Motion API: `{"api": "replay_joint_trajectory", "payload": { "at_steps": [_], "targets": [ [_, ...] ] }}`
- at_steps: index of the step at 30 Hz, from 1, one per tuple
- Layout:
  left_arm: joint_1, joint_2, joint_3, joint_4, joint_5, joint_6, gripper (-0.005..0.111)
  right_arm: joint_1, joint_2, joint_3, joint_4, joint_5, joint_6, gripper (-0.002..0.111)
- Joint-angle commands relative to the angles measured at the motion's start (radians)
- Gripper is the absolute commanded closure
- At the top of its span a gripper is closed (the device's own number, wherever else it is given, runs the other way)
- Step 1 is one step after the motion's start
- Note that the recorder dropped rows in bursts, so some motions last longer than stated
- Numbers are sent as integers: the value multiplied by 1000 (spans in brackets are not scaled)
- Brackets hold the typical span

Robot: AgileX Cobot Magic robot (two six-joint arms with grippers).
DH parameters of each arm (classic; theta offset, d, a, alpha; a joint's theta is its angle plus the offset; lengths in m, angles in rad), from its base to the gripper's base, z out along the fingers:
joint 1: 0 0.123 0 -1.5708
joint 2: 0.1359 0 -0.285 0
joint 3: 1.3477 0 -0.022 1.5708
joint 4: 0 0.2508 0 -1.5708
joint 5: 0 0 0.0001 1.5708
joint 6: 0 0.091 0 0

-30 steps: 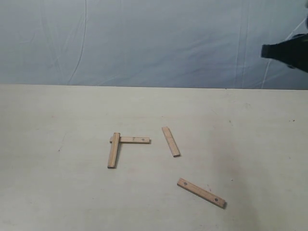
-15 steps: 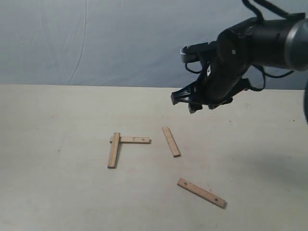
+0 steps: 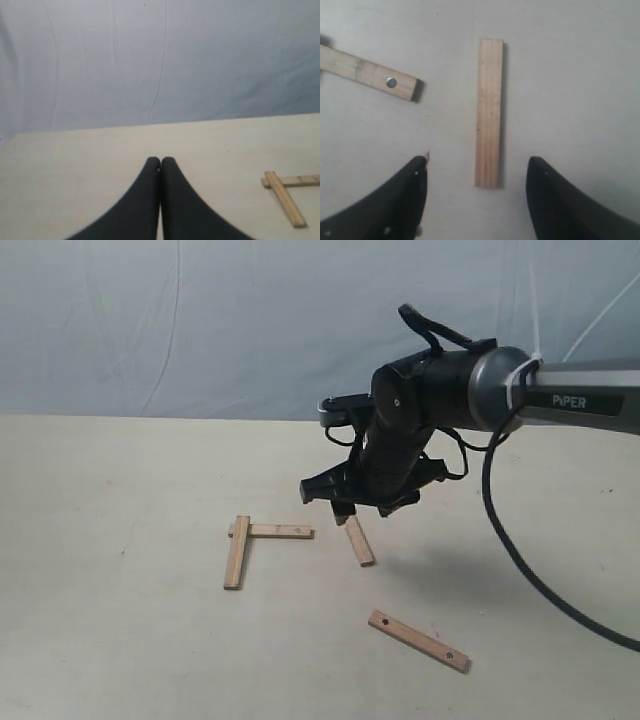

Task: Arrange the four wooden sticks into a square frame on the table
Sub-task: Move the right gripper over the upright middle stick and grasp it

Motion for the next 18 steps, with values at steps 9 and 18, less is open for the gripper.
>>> {"api": "replay_joint_trajectory", "payload": {
  "at_steps": [9, 18],
  "targets": [
    [13, -66, 2, 10, -1, -2, 107, -1, 119, -95, 4, 12, 3, 52],
    [13, -66, 2, 10, -1, -2, 107, -13, 183, -145, -85, 27, 24, 52]
  ]
}}
